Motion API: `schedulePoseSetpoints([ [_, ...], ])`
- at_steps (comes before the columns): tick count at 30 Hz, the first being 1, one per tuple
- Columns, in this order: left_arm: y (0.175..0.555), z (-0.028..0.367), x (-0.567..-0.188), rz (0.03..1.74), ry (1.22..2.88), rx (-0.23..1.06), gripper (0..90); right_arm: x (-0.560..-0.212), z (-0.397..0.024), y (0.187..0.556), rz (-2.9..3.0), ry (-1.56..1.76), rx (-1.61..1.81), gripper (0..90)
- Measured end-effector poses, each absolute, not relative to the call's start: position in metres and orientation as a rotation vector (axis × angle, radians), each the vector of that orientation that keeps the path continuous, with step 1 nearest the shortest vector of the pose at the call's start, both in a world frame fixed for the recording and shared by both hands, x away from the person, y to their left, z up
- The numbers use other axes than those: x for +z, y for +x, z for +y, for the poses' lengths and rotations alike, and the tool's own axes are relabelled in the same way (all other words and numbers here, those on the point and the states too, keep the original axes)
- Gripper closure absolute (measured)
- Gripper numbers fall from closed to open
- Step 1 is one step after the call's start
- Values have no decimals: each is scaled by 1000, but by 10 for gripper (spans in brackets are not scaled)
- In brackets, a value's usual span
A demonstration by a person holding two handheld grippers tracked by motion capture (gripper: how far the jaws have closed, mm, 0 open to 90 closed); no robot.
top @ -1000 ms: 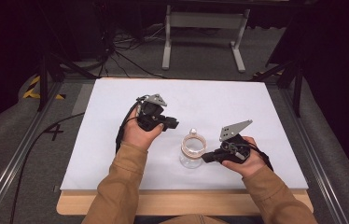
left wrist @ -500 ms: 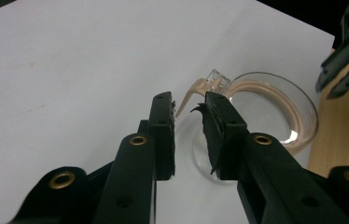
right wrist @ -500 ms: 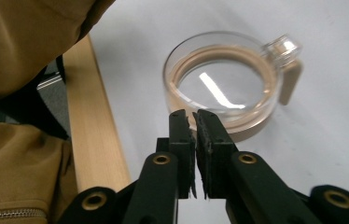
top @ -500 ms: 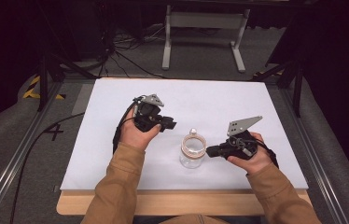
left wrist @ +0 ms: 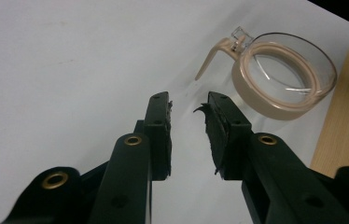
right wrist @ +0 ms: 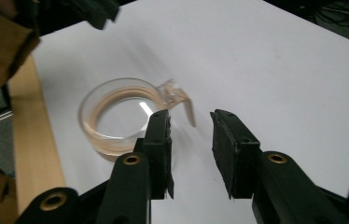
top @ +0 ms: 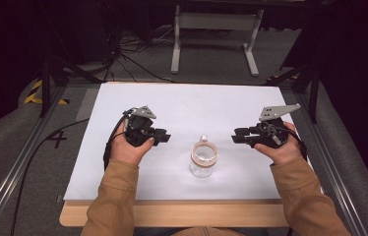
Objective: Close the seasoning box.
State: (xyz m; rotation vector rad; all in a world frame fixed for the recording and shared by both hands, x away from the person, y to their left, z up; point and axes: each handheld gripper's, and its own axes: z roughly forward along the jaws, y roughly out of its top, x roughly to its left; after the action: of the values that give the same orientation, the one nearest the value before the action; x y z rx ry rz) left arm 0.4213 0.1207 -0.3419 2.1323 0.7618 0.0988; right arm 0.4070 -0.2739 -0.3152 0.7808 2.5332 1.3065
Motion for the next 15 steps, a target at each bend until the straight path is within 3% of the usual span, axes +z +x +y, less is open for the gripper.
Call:
schedulePoseSetpoints([
  [9, 430, 130, -360, 832, 2131, 116, 671, -336, -299, 434, 2468, 923, 1194, 568],
  [15, 440, 131, -374, 851, 2160, 123, 654, -358, -316, 447, 2458, 1025, 1136, 559],
])
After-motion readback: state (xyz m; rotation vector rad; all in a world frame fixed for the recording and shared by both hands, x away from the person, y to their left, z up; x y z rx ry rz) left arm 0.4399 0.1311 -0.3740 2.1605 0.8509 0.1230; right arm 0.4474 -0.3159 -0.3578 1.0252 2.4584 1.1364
